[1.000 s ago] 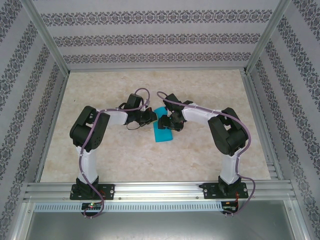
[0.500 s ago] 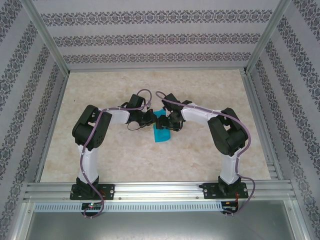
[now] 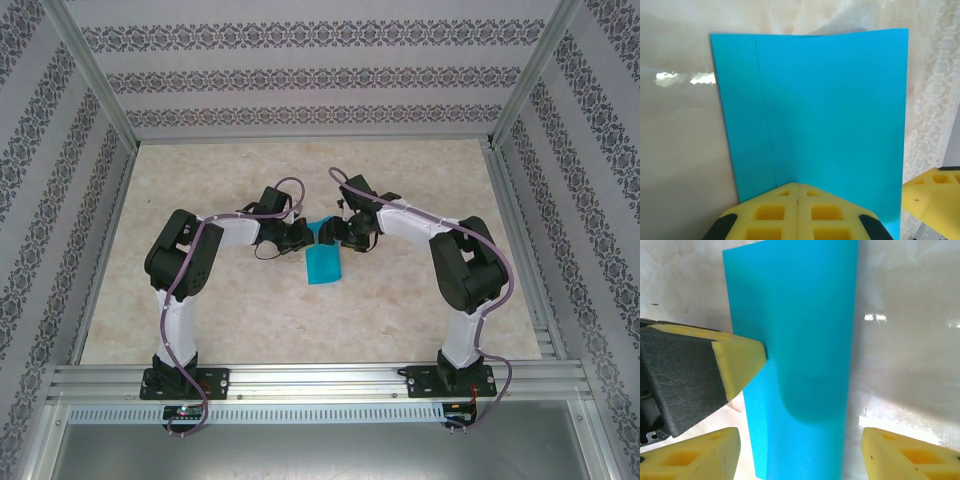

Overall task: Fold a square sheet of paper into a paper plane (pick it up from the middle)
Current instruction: Hold the square sheet of paper at the center of the table.

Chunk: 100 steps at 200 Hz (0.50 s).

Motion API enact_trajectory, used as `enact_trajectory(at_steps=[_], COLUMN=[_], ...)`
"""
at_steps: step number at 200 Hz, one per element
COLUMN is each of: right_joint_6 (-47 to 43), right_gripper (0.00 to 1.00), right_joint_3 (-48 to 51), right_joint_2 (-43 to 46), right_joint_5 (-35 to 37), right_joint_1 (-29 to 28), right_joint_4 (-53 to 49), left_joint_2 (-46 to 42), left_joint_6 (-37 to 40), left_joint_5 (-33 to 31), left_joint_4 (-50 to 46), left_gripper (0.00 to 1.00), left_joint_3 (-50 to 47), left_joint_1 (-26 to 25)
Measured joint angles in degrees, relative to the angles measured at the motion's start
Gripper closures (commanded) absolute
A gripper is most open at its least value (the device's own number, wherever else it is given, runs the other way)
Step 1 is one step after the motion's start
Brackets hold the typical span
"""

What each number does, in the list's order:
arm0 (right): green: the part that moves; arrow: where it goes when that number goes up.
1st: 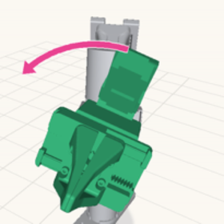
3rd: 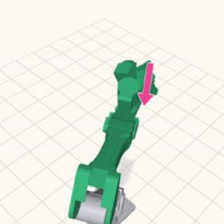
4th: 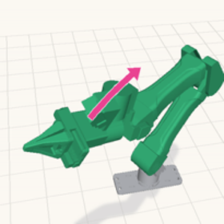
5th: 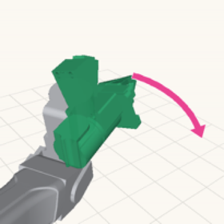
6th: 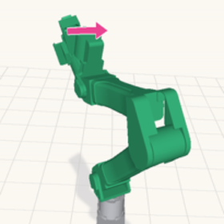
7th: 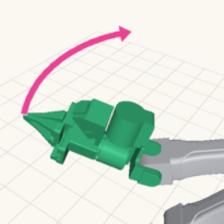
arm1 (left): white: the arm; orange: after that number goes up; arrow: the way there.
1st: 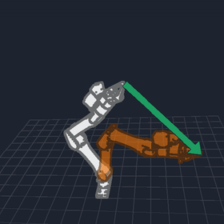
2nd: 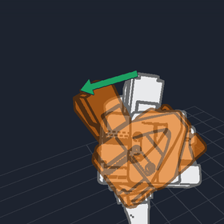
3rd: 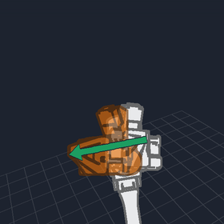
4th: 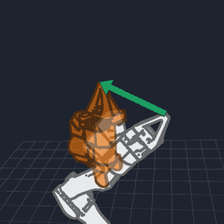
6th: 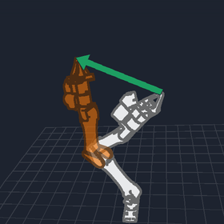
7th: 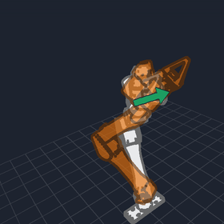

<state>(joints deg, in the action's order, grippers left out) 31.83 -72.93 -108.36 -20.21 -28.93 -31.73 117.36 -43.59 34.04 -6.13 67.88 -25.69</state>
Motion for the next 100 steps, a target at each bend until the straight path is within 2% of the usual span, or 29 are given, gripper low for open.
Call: enact_trajectory(at_steps=[51, 100], right_joint_6=[-0.6, -2.1], right_gripper=[0.48, 0.52], right_joint_3=[1.0, 1.2], right_joint_2=[-1.1, -3.8], right_joint_5=[-8.0, -10.2], right_joint_1=[4.0, 5.1], right_joint_4=[3.4, 3.9], left_joint_2=[0.0, 0.0], left_joint_6=[1.8, 2.9], left_joint_5=[-0.3, -0.5], left_joint_4=[-2.8, -5.2], left_gripper=[1.0, 1.0], left_joint_3=[1.1, 1.9], left_joint_1=[0.0, 0.0])
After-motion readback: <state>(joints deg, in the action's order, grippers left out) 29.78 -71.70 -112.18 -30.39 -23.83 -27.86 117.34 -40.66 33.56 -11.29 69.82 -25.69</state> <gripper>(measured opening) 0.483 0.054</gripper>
